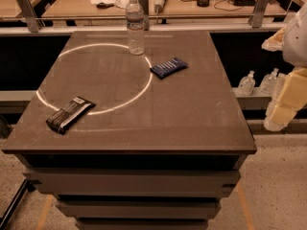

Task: Move rxbar blueberry near rxbar chocolate

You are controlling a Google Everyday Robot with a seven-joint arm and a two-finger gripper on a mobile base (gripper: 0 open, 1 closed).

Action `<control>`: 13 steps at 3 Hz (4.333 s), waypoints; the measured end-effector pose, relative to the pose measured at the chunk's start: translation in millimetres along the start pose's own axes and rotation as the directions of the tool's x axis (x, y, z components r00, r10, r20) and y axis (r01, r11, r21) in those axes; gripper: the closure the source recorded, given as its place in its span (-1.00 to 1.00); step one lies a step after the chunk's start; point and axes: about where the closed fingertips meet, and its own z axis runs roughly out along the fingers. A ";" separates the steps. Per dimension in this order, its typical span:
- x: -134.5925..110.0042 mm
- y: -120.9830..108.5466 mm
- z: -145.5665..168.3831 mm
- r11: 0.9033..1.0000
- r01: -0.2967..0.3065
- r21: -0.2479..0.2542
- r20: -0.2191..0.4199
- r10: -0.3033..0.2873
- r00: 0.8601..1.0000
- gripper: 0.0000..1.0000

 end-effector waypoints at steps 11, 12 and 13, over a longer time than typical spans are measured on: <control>-205.4 -166.8 171.3 0.889 0.435 0.146 -0.022 -0.437 0.899 -1.00; -201.3 -162.5 196.4 0.884 0.457 0.096 -0.021 -0.458 0.889 -1.00; -199.4 -161.4 213.1 0.876 0.478 0.059 -0.016 -0.478 0.878 -1.00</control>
Offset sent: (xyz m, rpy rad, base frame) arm 0.0104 0.0102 -0.0047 0.0236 0.0019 0.0389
